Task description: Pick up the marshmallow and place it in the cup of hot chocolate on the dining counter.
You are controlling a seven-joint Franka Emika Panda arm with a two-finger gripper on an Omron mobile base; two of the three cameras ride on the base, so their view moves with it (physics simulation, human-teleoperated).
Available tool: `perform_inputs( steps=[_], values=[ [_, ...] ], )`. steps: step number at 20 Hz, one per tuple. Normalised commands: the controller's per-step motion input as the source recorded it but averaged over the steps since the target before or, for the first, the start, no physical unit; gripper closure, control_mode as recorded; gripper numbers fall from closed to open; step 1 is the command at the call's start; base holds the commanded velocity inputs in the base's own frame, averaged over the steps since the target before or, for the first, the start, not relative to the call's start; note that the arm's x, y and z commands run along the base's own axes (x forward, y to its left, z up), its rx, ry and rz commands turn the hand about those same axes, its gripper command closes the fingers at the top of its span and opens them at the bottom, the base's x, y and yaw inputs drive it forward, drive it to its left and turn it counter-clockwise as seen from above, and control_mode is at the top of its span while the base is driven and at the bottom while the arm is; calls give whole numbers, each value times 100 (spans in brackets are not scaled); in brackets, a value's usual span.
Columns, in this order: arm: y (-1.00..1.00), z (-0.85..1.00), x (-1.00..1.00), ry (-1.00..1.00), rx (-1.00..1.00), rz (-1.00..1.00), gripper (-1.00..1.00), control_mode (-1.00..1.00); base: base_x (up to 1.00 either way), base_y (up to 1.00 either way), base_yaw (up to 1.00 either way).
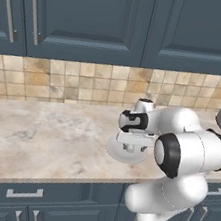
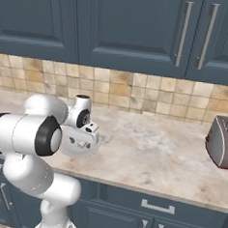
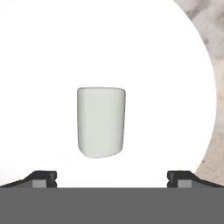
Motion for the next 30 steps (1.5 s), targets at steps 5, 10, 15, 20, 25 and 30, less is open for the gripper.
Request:
perform_inputs(
  steps=[5, 10, 15, 20, 25, 30],
  values=[
    [0, -9, 19, 0, 0, 0, -100, -100, 0, 0, 0],
    [1, -13, 27, 0, 0, 0, -100, -100, 0, 0, 0],
    [0, -13, 16, 0, 0, 0, -100, -100, 0, 0, 0],
    [0, -13, 0, 2, 0, 0, -100, -100, 0, 0, 0],
    [0, -11, 3, 5, 0, 0, 100, -100, 0, 0, 0],
    [0, -3, 0, 0, 0, 0, 100, -100, 0, 0, 0]
  ],
)
